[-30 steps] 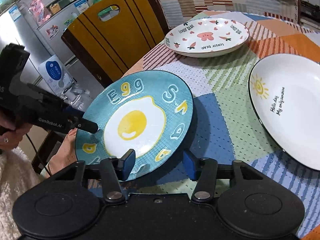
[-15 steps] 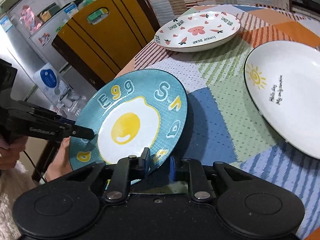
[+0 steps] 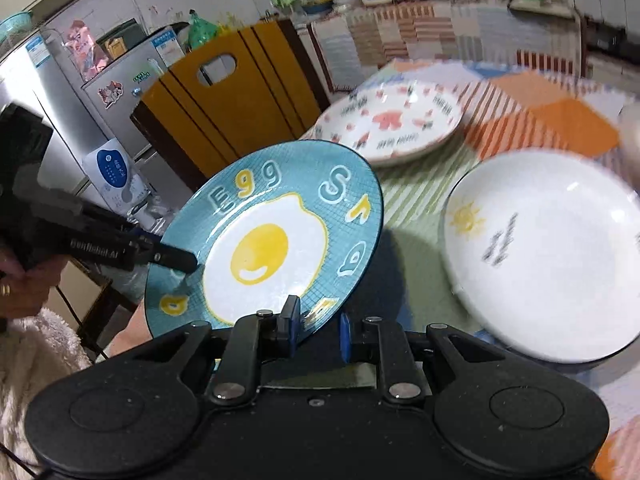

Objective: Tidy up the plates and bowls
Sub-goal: 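Lift the egg plate with both grippers and carry it over the sun plate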

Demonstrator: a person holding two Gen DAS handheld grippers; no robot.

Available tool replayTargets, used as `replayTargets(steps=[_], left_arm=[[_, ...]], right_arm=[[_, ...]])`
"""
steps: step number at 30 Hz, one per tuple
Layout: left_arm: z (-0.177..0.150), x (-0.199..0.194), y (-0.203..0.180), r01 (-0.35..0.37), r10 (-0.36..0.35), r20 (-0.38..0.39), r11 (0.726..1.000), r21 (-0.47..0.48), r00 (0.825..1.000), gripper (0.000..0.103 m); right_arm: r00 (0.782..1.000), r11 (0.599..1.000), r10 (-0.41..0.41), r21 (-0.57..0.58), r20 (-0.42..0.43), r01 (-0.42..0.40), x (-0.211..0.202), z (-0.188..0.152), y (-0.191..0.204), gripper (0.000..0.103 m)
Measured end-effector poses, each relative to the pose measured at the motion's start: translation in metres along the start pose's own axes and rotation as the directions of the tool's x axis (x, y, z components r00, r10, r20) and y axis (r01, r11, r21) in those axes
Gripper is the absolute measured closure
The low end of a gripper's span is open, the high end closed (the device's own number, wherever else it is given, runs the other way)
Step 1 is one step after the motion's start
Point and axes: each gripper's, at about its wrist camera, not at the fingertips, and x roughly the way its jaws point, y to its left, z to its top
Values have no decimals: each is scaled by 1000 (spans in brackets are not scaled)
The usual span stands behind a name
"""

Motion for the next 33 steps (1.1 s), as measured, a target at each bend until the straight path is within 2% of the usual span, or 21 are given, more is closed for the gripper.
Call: replayTargets(steps=[6, 13, 23, 33], left_arm=[[42, 9, -36, 71, -72, 2, 996, 62, 997, 74], [76, 36, -74, 131, -131, -7, 984, 117, 991, 73], [103, 82, -110, 185, -170, -109, 972, 147, 979, 73], [122, 114, -116, 170, -149, -174, 979, 116, 973, 73]], right_arm=[[995, 996, -86, 0, 51, 86, -41, 16, -25, 79], [981, 984, -174, 47, 90, 171, -70, 19, -62, 79], [975, 961, -220, 176, 26, 212, -71, 12, -117, 79], [981, 957, -176, 219, -80, 189, -52, 22, -158, 78]])
